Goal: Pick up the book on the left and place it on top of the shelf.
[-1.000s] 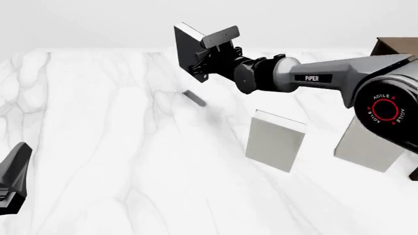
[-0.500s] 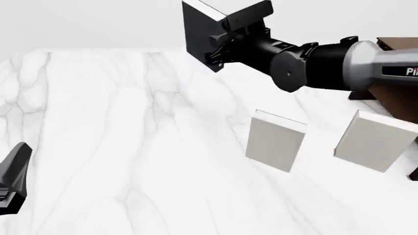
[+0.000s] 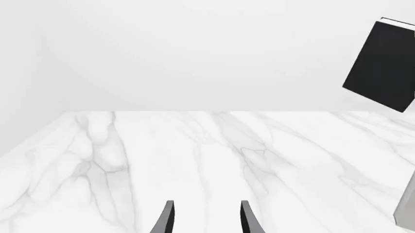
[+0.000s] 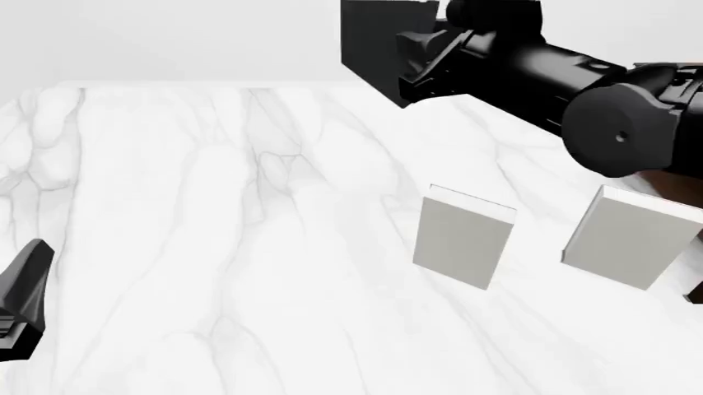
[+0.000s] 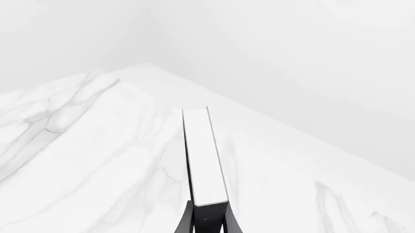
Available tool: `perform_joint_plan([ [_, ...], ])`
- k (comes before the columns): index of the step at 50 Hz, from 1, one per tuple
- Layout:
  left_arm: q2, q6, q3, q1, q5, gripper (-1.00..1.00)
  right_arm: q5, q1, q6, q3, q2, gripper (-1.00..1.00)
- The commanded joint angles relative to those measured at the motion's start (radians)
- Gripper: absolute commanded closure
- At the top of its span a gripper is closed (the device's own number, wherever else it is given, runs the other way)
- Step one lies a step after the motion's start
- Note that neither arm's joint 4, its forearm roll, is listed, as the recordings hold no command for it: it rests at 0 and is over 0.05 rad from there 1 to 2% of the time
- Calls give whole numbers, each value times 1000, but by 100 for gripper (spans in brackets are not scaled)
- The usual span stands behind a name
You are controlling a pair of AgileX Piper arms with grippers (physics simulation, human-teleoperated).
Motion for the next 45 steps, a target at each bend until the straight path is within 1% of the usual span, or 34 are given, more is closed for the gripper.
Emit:
perform_joint_plan([
  [1, 0, 0, 0, 0, 0, -100, 24, -12, 2, 55, -132, 100],
  [18, 0, 0, 0, 0, 0, -100, 126, -99, -48, 110, -317, 100],
  [21, 0, 0, 0, 0, 0, -100, 139, -121, -75, 120, -346, 100],
  [23, 0, 0, 0, 0, 0, -100, 156, -145, -84, 118, -376, 100],
  [28, 0, 0, 0, 0, 0, -100, 193, -172, -96, 122, -423, 100],
  [30, 0, 0, 0, 0, 0, -100, 196, -191, -115, 129, -453, 100],
  [32, 0, 0, 0, 0, 0, -100, 217, -195, -118, 123, -473, 100],
  [35, 0, 0, 0, 0, 0, -100, 235, -213, -139, 121, -501, 100],
  [37, 0, 0, 0, 0, 0, -100, 242, -218, -140, 119, -509, 100],
  [39, 0, 0, 0, 0, 0, -100, 268, -245, -159, 114, -539, 100],
  [45, 0, 0, 0, 0, 0, -100, 318, -301, -182, 112, -591, 100],
])
